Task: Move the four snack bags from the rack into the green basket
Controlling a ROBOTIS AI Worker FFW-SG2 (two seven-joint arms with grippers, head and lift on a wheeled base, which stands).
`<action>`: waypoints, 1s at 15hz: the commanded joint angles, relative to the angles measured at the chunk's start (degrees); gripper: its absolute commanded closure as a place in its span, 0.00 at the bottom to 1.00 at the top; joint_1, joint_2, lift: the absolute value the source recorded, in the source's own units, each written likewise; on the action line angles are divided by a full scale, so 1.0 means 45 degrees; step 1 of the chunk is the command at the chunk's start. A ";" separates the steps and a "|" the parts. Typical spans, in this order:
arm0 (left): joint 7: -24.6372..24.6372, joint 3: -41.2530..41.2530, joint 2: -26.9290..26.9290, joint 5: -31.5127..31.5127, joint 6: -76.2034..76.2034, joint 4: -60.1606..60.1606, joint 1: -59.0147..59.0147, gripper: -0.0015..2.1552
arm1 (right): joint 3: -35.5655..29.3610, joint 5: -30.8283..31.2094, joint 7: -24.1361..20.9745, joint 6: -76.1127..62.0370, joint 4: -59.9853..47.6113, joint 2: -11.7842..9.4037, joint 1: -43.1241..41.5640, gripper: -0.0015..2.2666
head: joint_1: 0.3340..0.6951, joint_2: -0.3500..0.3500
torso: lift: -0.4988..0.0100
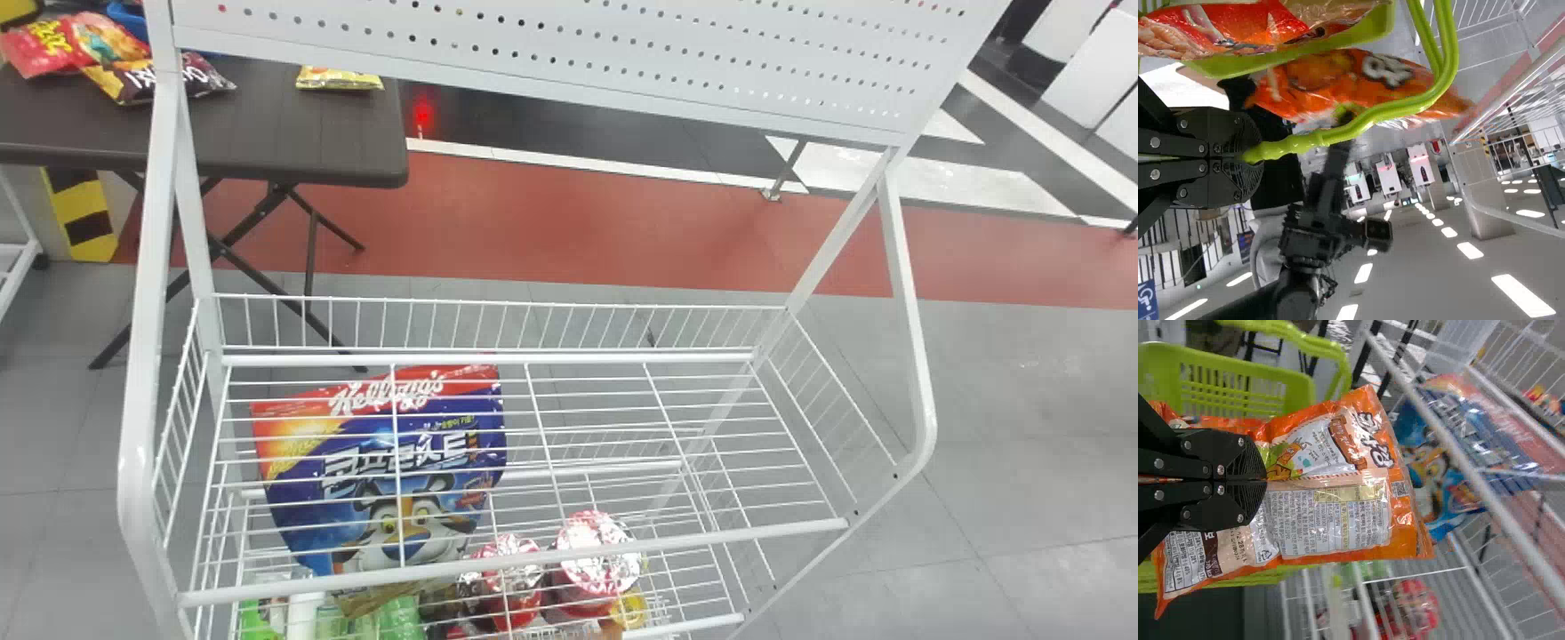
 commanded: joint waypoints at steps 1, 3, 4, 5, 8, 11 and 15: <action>-0.0002 -0.0072 0.0001 0.0000 0.0003 0.0007 -0.0043 0.87 | 0.0870 0.0006 0.0046 0.0237 0.0182 -0.0328 0.0321 0.98 | 1.00 0.00 | 0.98; 0.0018 -0.0150 -0.0019 -0.0020 0.0003 0.0007 -0.0063 0.87 | 0.1710 -0.0013 0.0124 0.0315 0.0123 -0.0347 0.0360 0.98 | 1.00 0.00 | 0.98; 0.0018 -0.0170 -0.0038 -0.0039 0.0003 0.0007 -0.0063 0.87 | 0.2081 -0.0033 0.0104 0.0354 -0.0014 -0.0347 0.0341 0.98 | 1.00 0.00 | 0.98; 0.0018 -0.0170 -0.0038 -0.0039 0.0003 0.0007 -0.0063 0.87 | 0.2354 -0.0052 0.0104 0.0432 -0.0150 -0.0367 0.0321 0.98 | 1.00 0.00 | 0.98; -0.0002 -0.0150 -0.0019 -0.0020 0.0003 -0.0032 -0.0024 0.87 | 0.3155 -0.0150 0.0085 0.0432 -0.0502 -0.0308 0.0048 0.98 | 1.00 0.00 | 0.98; 0.0018 -0.0248 -0.0019 -0.0039 0.0003 -0.0013 -0.0043 0.87 | 0.4034 -0.0052 0.0202 0.0628 -0.0443 -0.0347 -0.0362 0.98 | 1.00 0.00 | 0.98; -0.0002 -0.0209 0.0020 -0.0020 0.0003 -0.0032 -0.0043 0.87 | 0.3585 0.0534 0.0124 0.0745 -0.0482 -0.0386 -0.0226 0.51 | 1.00 0.00 | 0.98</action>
